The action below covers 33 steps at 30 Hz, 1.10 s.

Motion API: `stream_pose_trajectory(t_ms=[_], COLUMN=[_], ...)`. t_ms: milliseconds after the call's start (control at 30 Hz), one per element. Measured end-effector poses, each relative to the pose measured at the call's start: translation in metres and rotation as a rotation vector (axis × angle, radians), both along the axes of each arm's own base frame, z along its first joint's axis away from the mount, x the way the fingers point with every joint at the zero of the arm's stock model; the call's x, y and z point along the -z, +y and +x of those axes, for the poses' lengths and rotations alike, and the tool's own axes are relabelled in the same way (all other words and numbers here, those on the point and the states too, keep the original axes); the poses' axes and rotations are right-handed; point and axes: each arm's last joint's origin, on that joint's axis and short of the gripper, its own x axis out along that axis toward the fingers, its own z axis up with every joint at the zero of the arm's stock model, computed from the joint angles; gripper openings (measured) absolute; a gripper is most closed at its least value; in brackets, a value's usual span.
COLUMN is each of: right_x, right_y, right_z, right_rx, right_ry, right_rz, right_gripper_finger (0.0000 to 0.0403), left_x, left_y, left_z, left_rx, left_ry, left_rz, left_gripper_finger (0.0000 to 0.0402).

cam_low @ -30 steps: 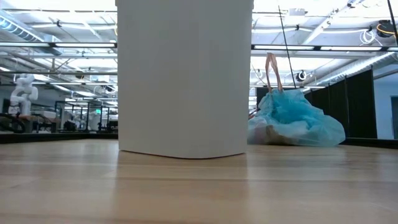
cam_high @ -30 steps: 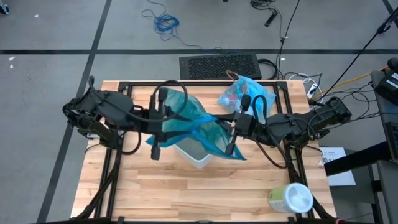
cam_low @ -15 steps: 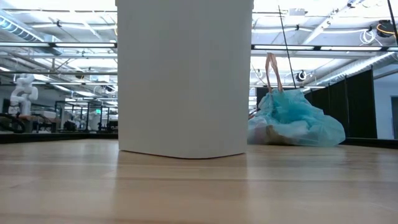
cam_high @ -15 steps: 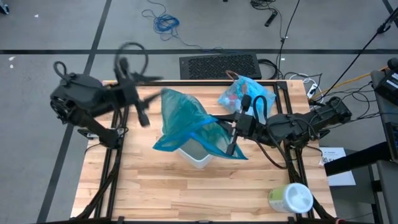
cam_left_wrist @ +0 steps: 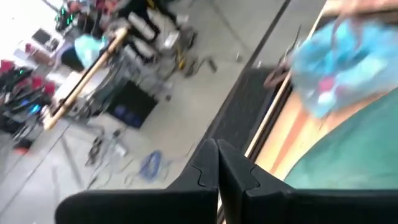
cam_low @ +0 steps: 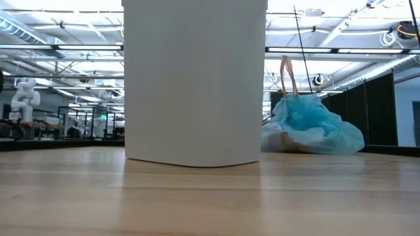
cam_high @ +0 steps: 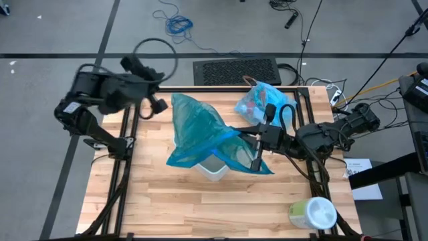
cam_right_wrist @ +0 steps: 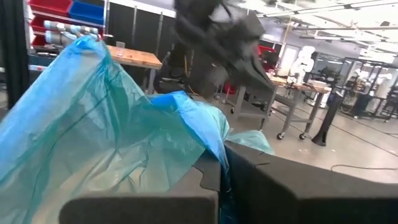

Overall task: Place trash/remove bag and relplace
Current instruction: Insert a blue trash bag into the trash bin

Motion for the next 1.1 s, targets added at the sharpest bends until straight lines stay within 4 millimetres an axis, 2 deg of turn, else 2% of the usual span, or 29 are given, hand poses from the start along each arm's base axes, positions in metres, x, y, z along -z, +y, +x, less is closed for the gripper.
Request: stream_pose_trajectory(t_ms=[133, 233, 300, 400, 600, 767, 1100], right_x=[0.000, 0.000, 0.000, 0.000, 0.000, -0.001, -0.003], right_y=[0.006, 0.011, 0.012, 0.014, 0.014, 0.014, 0.012], right_z=[-0.003, -0.005, -0.005, -0.006, -0.007, -0.008, -0.010], right_rx=[-0.025, -0.041, -0.047, -0.055, -0.055, -0.055, -0.046], right_ry=[0.000, 0.000, 0.000, 0.000, 0.005, 0.003, -0.002], right_rz=[-0.001, -0.002, -0.004, -0.004, -0.012, -0.014, -0.015], right_gripper_finger=[0.0000, 0.0000, 0.0000, 0.0000, 0.0000, 0.0000, 0.0000], left_x=[0.023, 0.039, 0.049, 0.059, 0.078, 0.092, 0.093], left_y=[0.021, 0.034, 0.040, 0.040, 0.030, 0.012, -0.030], left_z=[0.015, 0.025, 0.032, 0.041, 0.047, 0.057, 0.081], left_rx=[-0.089, -0.104, -0.046, 0.143, 0.366, 0.528, 0.757], left_ry=[0.108, 0.127, 0.105, 0.038, -0.056, -0.103, -0.183], left_rz=[-0.016, -0.065, -0.118, -0.230, -0.419, -0.552, -0.561], left_gripper_finger=[0.0001, 0.0001, 0.0001, 0.0001, 0.0000, 0.0000, 0.0000])
